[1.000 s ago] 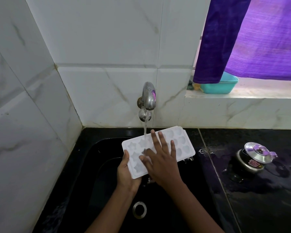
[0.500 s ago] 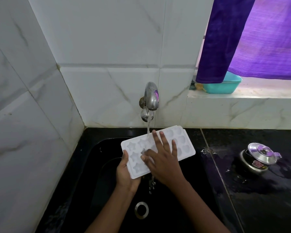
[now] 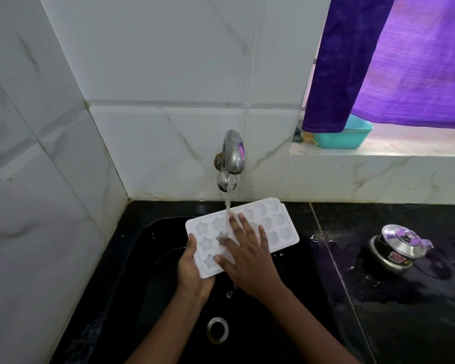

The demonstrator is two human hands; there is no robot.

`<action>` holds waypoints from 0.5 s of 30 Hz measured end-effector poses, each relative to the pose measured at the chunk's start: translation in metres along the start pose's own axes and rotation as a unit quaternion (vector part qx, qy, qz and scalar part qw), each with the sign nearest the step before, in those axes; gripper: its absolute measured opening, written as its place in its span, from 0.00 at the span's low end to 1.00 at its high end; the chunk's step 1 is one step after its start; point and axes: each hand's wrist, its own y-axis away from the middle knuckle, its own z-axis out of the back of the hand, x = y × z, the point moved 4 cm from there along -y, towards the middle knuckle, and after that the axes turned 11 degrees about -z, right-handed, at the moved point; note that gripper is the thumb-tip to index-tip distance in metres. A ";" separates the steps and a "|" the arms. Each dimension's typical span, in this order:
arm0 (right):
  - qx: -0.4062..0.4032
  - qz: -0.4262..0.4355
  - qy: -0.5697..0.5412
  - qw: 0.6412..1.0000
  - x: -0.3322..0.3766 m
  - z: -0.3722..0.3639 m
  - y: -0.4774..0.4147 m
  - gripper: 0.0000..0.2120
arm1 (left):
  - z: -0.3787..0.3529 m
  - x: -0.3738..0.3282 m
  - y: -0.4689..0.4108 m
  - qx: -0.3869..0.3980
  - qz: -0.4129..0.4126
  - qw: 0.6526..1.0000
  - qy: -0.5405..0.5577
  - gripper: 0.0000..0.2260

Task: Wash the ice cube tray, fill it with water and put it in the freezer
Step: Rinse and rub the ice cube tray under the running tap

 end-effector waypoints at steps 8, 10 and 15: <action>-0.038 0.026 0.020 0.999 0.006 -0.001 0.008 0.26 | 0.005 0.001 0.001 -0.001 -0.005 1.000 -0.014 0.28; -0.010 0.013 0.002 1.000 -0.006 -0.003 0.003 0.24 | 0.008 0.002 0.003 0.002 0.011 1.000 -0.019 0.28; -0.062 -0.011 0.040 0.997 0.008 0.003 0.006 0.22 | 0.003 0.007 0.003 -0.002 -0.002 1.000 0.000 0.28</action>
